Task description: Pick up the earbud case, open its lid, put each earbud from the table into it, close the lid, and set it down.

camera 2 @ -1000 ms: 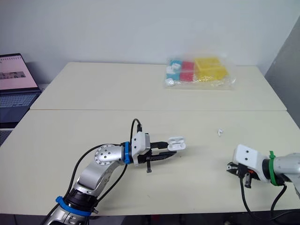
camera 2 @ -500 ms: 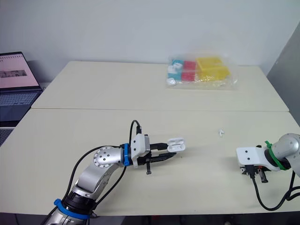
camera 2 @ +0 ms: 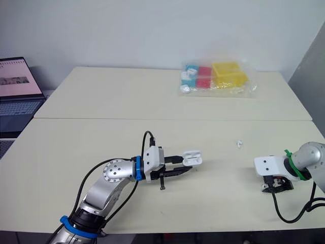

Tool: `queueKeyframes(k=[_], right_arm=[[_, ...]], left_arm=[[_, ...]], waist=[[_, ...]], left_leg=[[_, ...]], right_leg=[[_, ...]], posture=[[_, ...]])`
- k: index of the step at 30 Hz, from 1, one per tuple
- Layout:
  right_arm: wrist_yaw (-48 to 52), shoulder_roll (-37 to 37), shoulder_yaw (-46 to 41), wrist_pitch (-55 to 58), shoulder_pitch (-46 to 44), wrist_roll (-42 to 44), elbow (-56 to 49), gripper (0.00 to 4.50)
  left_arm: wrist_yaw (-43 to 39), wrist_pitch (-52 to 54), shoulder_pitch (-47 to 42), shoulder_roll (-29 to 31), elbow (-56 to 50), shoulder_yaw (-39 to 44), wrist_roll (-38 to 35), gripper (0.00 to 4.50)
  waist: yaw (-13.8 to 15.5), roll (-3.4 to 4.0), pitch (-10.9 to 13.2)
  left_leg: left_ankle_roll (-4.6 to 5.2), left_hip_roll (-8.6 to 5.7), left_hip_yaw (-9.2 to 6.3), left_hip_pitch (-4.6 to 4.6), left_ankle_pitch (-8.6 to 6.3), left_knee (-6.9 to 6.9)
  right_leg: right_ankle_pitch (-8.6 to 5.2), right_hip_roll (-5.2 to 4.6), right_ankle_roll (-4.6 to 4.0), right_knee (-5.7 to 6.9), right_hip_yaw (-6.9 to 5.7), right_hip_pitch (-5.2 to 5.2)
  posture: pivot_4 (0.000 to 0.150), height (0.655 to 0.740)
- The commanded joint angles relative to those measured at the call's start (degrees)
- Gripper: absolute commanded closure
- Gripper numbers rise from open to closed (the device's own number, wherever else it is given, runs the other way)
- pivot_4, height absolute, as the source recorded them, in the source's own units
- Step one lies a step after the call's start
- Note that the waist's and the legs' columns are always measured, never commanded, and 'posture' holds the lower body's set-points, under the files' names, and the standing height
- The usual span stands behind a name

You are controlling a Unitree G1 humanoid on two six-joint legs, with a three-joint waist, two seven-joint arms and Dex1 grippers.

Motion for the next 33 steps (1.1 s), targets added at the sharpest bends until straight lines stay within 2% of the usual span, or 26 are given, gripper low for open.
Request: queueKeyframes(k=[1, 5, 7, 11, 15, 22, 33], right_arm=[[1.9, -2.6, -6.0, 5.1, 1.6, 5.1, -4.6, 0.99], [-0.5, -3.8, -10.1, 17.1, 5.2, 8.1, -13.1, 0.99], [-3.9, -4.7, -9.4, 22.9, 5.8, 5.1, -16.7, 0.99], [-4.3, -6.0, -7.8, 28.7, 7.2, 5.6, -21.4, 0.99], [-4.5, -7.3, -6.0, 30.4, 7.5, 4.8, -22.1, 0.99], [-5.9, -5.5, 0.4, 29.2, 3.5, 0.9, -17.5, 0.99], [-5.1, -3.9, 3.7, 27.8, 1.1, -0.3, -13.6, 0.99]], left_arm=[[0.7, -1.0, 0.0, -0.6, -1.2, -0.2, 0.0, 3.72], [1.5, -0.9, 0.8, -0.8, -1.8, -0.7, 0.2, 3.72], [1.8, -0.9, 1.2, -1.0, -2.2, -1.0, 0.2, 3.72], [2.1, -0.9, 1.8, -1.4, -2.4, -1.5, 0.4, 3.72], [2.3, -1.0, 1.8, -1.6, -2.2, -1.8, 0.4, 3.72], [2.5, -1.5, 1.6, -2.3, -1.5, -2.4, 0.8, 3.72], [2.9, -1.5, 1.8, -2.6, -1.7, -2.7, 0.9, 3.72]], waist=[[0.0, 0.02, 0.0], [0.0, 0.02, 0.0], [0.0, 0.02, 0.0], [0.0, 0.02, 0.0], [0.0, 0.02, 0.0], [0.0, 0.02, 0.0], [-0.1, 0.02, 0.0]], left_leg=[[0.00, 0.00, 0.00, -0.01, 0.00, -0.01], [0.00, 0.03, -0.04, 0.00, 0.00, -0.03], [0.00, 0.03, -0.04, 0.02, 0.00, -0.02], [0.00, 0.01, -0.03, 0.03, 0.00, 0.01], [0.00, 0.01, -0.02, 0.01, 0.00, 0.00], [0.00, 0.00, -0.01, 0.01, 0.00, 0.01], [0.00, 0.00, -0.02, 0.02, 0.00, 0.01]], right_leg=[[0.00, 0.00, 0.00, 0.00, 0.01, -0.01], [-0.01, 0.00, -0.01, 0.00, -0.01, 0.00], [0.00, 0.00, -0.01, 0.02, -0.02, 0.01], [0.00, -0.02, -0.02, 0.05, -0.01, 0.01], [0.00, -0.02, -0.02, 0.03, -0.01, -0.01], [0.00, -0.02, -0.02, 0.02, -0.02, -0.02], [-0.01, -0.01, -0.03, 0.03, -0.03, -0.01]], posture=[[0.150, 0.7287], [0.150, 0.7287], [0.150, 0.7287], [0.150, 0.7287], [0.150, 0.7287], [0.150, 0.7287], [0.150, 0.7287]])
